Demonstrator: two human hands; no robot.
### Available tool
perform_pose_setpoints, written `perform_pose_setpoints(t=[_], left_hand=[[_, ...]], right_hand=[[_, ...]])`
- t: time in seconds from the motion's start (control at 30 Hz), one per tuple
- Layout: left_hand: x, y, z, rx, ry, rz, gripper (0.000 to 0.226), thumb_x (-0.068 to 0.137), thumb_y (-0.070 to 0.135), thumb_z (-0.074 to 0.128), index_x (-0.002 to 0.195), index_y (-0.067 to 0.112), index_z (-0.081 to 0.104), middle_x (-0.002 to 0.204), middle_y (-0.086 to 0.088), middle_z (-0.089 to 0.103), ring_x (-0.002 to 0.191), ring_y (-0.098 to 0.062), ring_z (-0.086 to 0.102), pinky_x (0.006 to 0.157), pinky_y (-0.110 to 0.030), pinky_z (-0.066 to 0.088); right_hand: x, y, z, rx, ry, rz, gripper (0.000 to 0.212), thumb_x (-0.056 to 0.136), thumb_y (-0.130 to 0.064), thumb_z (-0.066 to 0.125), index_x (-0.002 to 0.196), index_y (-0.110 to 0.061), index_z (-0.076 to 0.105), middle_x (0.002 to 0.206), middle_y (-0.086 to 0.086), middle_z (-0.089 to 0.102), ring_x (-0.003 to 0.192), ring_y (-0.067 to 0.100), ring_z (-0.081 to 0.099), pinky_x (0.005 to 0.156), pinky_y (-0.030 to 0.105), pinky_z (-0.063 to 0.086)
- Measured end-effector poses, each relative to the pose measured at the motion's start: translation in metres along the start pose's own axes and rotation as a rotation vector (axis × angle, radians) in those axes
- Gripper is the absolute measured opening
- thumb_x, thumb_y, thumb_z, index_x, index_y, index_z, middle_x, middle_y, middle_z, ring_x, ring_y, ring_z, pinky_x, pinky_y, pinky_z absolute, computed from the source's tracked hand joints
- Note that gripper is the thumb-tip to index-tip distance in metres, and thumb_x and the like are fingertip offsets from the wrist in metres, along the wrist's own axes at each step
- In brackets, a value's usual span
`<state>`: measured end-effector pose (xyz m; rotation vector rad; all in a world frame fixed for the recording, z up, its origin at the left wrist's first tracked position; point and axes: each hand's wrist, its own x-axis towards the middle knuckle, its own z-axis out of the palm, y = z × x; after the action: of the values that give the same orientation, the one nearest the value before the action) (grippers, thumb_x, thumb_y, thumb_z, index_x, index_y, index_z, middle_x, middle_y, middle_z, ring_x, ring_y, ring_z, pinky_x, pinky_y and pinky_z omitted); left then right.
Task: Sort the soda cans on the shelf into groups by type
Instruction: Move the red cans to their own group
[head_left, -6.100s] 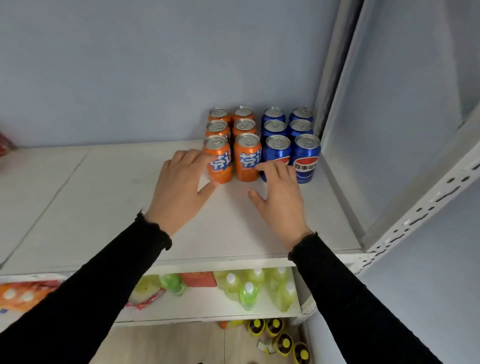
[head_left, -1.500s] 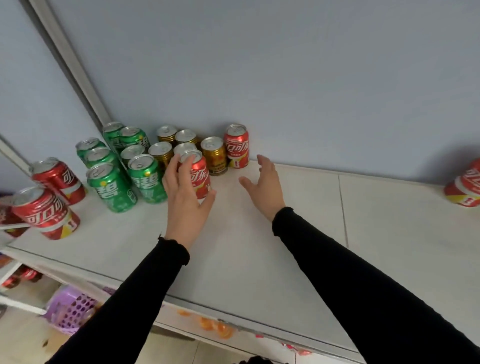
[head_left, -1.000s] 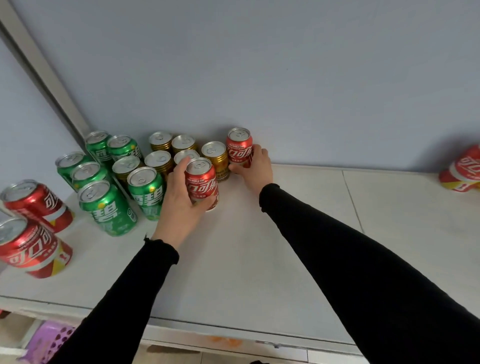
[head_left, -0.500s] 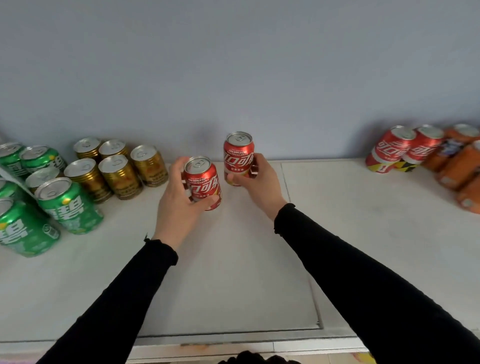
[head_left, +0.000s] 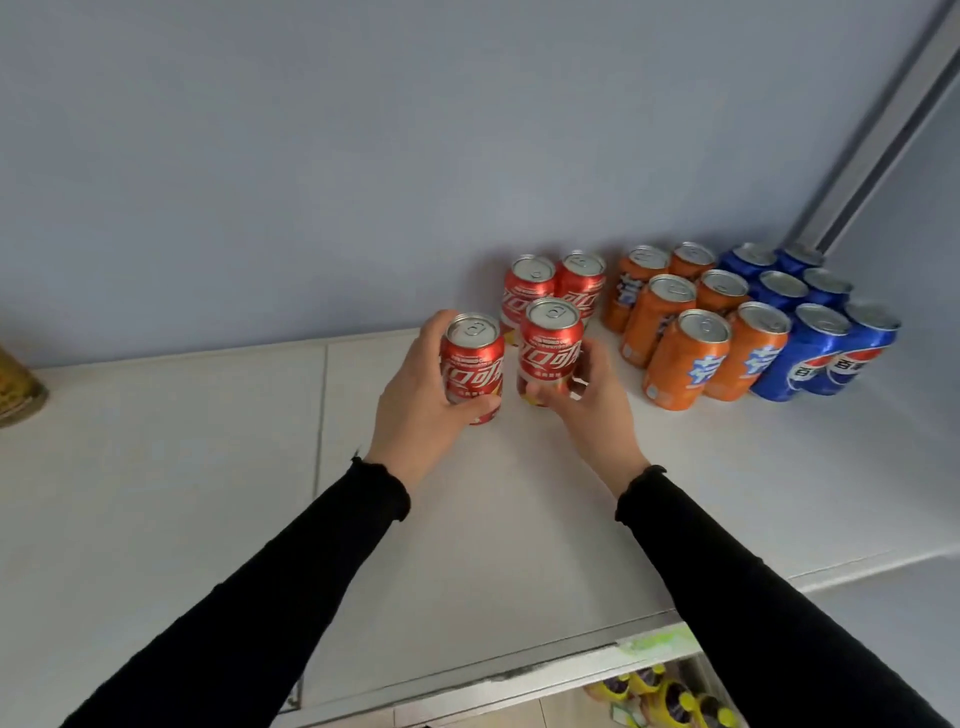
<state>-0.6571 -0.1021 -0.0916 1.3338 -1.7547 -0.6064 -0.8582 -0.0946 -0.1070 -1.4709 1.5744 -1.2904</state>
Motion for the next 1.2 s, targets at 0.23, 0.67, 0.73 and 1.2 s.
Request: perform_pose_setpoints(t=[0.23, 0.67, 0.73, 1.2], left_hand=[[0.029, 0.031, 0.068, 0.045, 0.010, 0.021, 0.094, 0.070, 0.035, 0.087, 0.144, 0.040, 0.029, 0.141, 0.013, 0.050, 0.121, -0.008, 0.056, 0.096, -0.041, 0.055], [0.040, 0.032, 0.096, 0.120, 0.075, -0.014, 0.098, 0.073, 0.035, 0.087, 0.149, 0.033, 0.024, 0.147, 0.005, 0.043, 0.131, -0.015, 0.049, 0.099, -0.045, 0.054], [0.039, 0.034, 0.095, 0.095, 0.055, -0.033, 0.100, 0.073, 0.033, 0.087, 0.150, 0.033, 0.023, 0.149, 0.005, 0.042, 0.132, -0.014, 0.049, 0.100, -0.045, 0.054], [-0.083, -0.011, -0.037, 0.475, -0.037, -0.050, 0.059, 0.094, 0.034, 0.065, 0.148, 0.017, 0.045, 0.152, -0.001, 0.042, 0.141, -0.020, 0.034, 0.116, -0.031, 0.032]], right_hand=[[0.021, 0.029, -0.036, 0.021, 0.023, 0.009, 0.072, 0.085, -0.014, 0.077, 0.144, -0.014, 0.036, 0.141, 0.000, 0.054, 0.127, 0.016, 0.054, 0.108, 0.040, 0.046], [0.037, 0.028, -0.035, 0.065, 0.007, -0.004, 0.072, 0.092, -0.016, 0.069, 0.153, -0.013, 0.030, 0.153, 0.003, 0.043, 0.140, 0.014, 0.041, 0.113, 0.025, 0.031], [0.036, 0.026, -0.035, 0.046, -0.002, -0.005, 0.074, 0.093, -0.016, 0.068, 0.154, -0.014, 0.027, 0.155, 0.002, 0.040, 0.141, 0.012, 0.038, 0.112, 0.022, 0.028], [-0.072, -0.021, 0.034, -0.516, -0.149, -0.278, 0.060, 0.095, -0.028, 0.063, 0.150, -0.018, 0.040, 0.163, 0.006, 0.025, 0.151, 0.028, 0.015, 0.119, 0.036, 0.021]])
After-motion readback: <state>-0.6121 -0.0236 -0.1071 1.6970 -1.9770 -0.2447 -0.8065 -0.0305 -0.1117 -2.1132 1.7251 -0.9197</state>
